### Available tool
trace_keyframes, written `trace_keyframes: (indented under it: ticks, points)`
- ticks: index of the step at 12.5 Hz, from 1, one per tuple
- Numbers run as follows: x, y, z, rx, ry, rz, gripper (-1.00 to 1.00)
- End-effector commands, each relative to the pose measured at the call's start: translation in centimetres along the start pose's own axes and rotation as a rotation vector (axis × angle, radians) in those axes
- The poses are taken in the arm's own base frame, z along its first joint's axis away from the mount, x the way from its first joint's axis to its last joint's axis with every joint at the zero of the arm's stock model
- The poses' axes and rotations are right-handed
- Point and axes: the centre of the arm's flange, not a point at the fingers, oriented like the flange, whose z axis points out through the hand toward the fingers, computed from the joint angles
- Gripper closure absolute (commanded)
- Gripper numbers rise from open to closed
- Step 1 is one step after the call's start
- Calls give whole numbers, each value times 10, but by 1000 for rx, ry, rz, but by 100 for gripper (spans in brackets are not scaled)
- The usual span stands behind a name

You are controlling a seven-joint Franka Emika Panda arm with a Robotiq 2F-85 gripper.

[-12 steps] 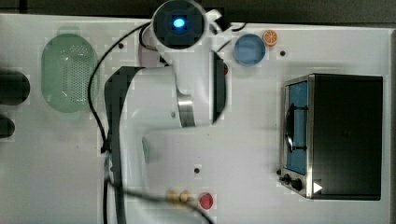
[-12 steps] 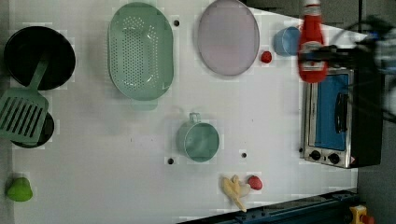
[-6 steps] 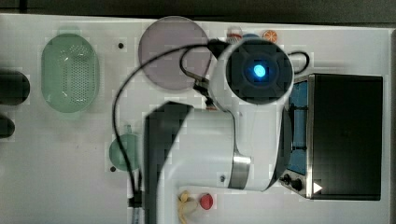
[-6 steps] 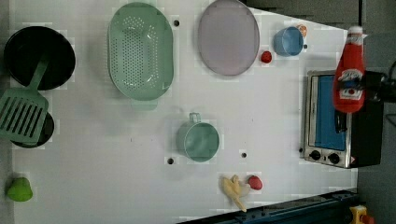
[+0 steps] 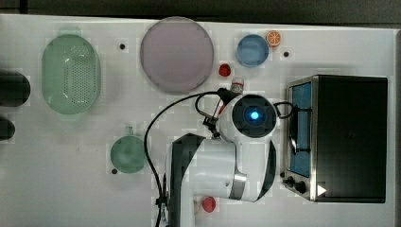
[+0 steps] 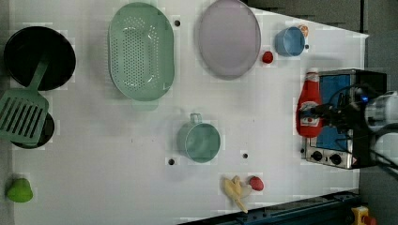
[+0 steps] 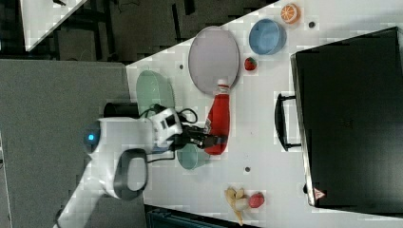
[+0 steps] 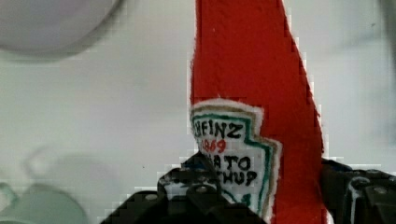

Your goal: Pick ketchup from plate and place it on table.

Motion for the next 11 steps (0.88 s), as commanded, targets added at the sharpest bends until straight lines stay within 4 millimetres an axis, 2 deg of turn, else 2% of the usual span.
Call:
trace_keyframes:
  ticks: [1,3,5,6,9,11]
  points:
    - [-5,-22,27,13,49,-4,-21]
    - [-4,-25,63,22,67,-9,-21]
    - [0,-27,80,29,86,-10,-21]
    - [-1,-26,82,28,81,-9,-29]
    - [1,-26,70,34,103,-8,-95]
    - [0,-28,51,42,132,-11,-100]
